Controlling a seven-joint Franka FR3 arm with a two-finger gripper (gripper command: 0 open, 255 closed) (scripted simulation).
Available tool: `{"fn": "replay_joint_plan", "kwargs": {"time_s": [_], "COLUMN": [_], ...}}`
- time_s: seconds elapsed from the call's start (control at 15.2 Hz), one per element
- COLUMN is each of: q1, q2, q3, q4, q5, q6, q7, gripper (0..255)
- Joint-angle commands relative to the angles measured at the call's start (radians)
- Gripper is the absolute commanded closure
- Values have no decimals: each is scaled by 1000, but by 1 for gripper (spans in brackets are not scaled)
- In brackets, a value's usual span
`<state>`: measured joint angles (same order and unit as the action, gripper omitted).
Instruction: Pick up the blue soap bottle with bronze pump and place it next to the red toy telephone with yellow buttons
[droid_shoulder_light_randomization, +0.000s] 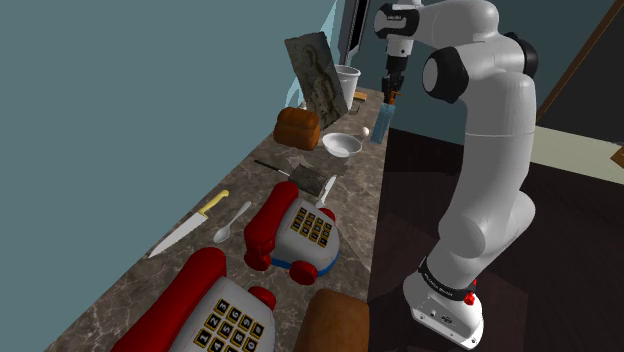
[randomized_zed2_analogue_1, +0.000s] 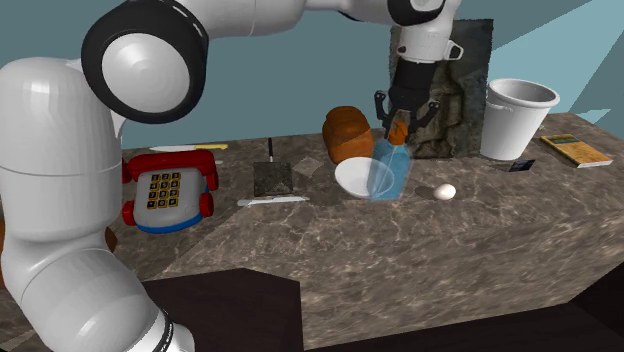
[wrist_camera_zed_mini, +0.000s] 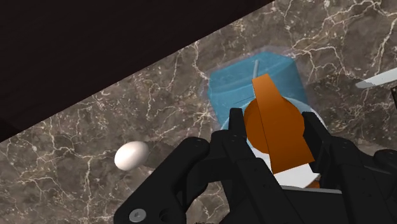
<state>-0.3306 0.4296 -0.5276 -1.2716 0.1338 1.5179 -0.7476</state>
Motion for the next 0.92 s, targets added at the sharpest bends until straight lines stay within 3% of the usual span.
{"fn": "replay_joint_plan", "kwargs": {"time_s": [0.0,0.86], "q1": [-7,-89], "q2": [9,109], "q3": [0,6], "q4": [42,384], "q5": [4,49], "q6": [-33,-275], "q7": [-1,-13], "gripper": [255,255]}}
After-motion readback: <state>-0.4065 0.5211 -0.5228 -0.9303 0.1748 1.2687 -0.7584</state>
